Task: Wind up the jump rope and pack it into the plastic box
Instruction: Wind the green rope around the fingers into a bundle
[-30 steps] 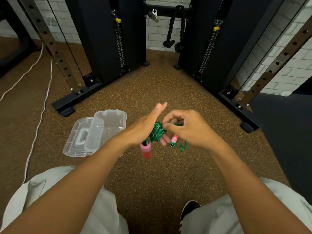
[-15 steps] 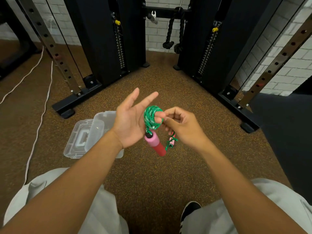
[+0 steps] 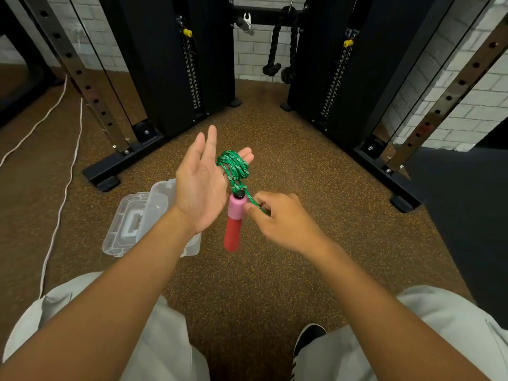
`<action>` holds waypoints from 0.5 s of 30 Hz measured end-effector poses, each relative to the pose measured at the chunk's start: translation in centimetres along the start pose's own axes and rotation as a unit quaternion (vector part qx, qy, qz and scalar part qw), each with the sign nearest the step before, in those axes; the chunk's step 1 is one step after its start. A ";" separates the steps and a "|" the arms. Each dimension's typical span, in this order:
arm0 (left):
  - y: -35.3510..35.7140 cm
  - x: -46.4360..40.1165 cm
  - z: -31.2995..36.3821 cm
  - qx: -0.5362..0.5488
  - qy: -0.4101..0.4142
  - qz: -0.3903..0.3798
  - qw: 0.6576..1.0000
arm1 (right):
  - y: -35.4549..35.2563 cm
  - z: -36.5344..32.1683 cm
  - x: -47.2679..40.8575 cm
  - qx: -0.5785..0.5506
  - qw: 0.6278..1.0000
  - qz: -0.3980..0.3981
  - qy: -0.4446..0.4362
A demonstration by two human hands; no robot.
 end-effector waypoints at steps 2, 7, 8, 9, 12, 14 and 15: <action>0.3 0.1 -0.4 -0.072 0.006 -0.011 0.997 | 0.0 -0.7 0.1 0.040 0.999 -0.016 -0.025; 0.8 0.2 -1.9 -0.394 -0.005 -0.010 0.919 | -0.5 -1.3 0.2 0.013 0.997 -0.012 -0.080; 0.6 0.4 -2.0 -0.467 -0.010 -0.014 0.884 | -0.7 -1.0 0.1 0.012 0.996 0.003 -0.083; 0.5 0.6 -2.1 -0.518 -0.012 -0.024 0.855 | -1.0 -0.7 0.0 0.017 0.996 0.023 -0.080; 0.5 1.0 -2.3 -0.560 -0.019 -0.037 0.828 | -2.2 0.0 -0.2 0.021 0.997 0.065 -0.043; 0.9 1.1 -1.9 -0.570 -0.020 -0.024 0.821 | -2.7 0.4 -0.1 -0.027 0.996 0.079 -0.011; 1.0 0.9 -1.8 -0.572 -0.019 -0.018 0.820 | -2.8 0.6 -0.2 -0.053 0.995 0.089 -0.001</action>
Point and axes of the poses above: each hand's wrist, its own x-axis away from the middle knuckle, its own y-axis out of the palm, z = x × y, the point moved 3 cm from there along -x, towards the middle knuckle, and after that the axes turned 2 degrees about z, right-handed, at the moved point
